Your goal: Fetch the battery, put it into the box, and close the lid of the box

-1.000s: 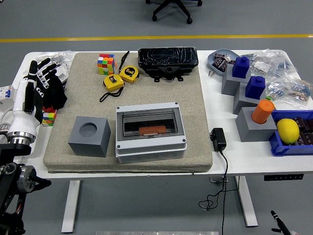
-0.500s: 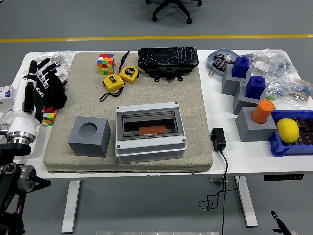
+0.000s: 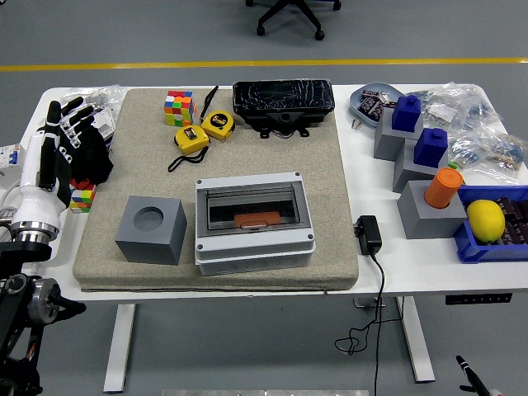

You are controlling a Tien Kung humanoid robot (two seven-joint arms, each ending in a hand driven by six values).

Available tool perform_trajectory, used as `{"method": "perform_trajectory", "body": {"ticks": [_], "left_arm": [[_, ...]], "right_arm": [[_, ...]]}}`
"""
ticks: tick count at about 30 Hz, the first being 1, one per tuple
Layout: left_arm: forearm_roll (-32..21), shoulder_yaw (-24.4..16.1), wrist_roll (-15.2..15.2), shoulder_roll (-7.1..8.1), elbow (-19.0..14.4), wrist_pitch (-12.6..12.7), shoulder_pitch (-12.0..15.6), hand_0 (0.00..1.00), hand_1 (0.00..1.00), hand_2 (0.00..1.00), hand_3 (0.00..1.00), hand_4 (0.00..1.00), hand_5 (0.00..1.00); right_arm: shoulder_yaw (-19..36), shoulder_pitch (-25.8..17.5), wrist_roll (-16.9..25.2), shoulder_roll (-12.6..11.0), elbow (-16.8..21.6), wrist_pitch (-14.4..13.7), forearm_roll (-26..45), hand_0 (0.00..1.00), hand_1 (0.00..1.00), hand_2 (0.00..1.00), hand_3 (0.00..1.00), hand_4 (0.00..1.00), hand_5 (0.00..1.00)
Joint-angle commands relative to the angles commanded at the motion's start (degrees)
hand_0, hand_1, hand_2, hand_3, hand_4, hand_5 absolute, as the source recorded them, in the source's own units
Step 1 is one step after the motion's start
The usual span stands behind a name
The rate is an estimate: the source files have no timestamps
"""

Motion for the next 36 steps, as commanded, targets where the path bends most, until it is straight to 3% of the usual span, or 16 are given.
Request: {"method": "perform_trajectory", "body": {"ticks": [26,27,32,33,36], "left_arm": [[0.6,-0.2,-1.0,-0.11,-0.1,0.7,-0.1,0.799,0.831,0.799,0.817,0.998,0.998],[0.8,-0.2,-1.0,-0.12,-0.1,0.7,-0.1,0.793,0.830,0.796,0.816,0.998,0.956],[1.7,-0.3,-0.9,-0.09,-0.2,0.8,-0.1,0.793,0.830,0.796,0.816,0.998,0.956],[1.9,-0.3,-0.9,-0.08,-0.2,0.8,-0.1,0.786,0.824,0.796,0.816,0.998,0.881],[2.0,-0.3,-0.8,-0.06,-0.2,0.8,-0.2,0.786,0.824,0.796,0.816,0.998,0.881]], "right_arm": [[-0.1,-0.1,-0.3,0.1,0.0,0.3,-0.5,0.924,0.801,0.742,0.788,0.998,0.998],[-0.1,-0.1,-0.3,0.1,0.0,0.3,-0.5,0.923,0.798,0.742,0.788,0.998,0.998],[-0.1,-0.1,-0.3,0.1,0.0,0.3,-0.5,0.923,0.798,0.742,0.788,0.998,0.998],[-0.2,-0.1,-0.3,0.1,0.0,0.3,-0.4,0.923,0.799,0.741,0.788,0.998,0.998],[-0.2,0.0,-0.4,0.0,0.0,0.3,-0.5,0.923,0.799,0.741,0.788,0.998,0.998]]}}
